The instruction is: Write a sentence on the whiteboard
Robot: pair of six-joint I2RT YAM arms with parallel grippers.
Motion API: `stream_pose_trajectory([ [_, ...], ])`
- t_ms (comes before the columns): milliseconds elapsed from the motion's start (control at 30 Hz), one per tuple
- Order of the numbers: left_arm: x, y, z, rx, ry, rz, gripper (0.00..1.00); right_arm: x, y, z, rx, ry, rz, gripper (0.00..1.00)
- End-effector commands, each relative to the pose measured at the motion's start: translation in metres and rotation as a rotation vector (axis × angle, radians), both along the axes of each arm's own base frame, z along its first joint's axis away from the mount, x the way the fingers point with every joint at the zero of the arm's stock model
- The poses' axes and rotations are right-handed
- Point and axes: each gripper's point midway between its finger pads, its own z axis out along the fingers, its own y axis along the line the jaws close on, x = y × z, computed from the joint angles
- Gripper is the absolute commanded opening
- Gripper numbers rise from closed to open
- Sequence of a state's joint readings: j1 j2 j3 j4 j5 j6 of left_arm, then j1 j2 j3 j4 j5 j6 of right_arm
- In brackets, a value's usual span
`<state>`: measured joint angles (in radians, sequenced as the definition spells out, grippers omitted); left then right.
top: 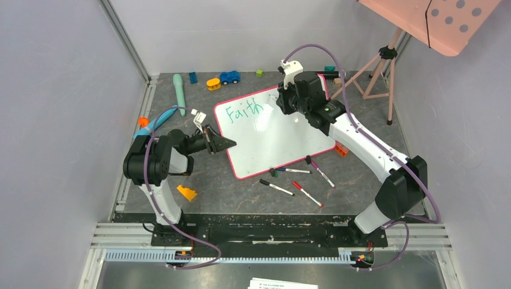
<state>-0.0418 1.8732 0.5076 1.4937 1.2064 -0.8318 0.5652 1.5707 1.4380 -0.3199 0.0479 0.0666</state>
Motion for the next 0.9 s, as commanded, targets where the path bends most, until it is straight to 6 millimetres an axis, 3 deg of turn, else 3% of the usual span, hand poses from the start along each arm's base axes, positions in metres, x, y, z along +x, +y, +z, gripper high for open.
stream_pose_trajectory([
  [0,-0.016,-0.007,0.000,0.036,-0.152,-0.101,0.02,0.003,0.000,0.021,0.022,-0.040,0.005,0.00],
  [200,-0.016,-0.007,0.000,0.036,-0.151,-0.102,0.02,-0.002,-0.004,0.033,0.033,-0.077,0.003,0.00],
  [467,-0.016,-0.007,0.000,0.036,-0.151,-0.102,0.02,-0.012,-0.008,0.036,0.044,-0.096,0.021,0.00],
  [867,-0.016,-0.007,0.000,0.036,-0.152,-0.100,0.02,-0.017,-0.008,0.010,0.025,-0.043,0.033,0.00],
])
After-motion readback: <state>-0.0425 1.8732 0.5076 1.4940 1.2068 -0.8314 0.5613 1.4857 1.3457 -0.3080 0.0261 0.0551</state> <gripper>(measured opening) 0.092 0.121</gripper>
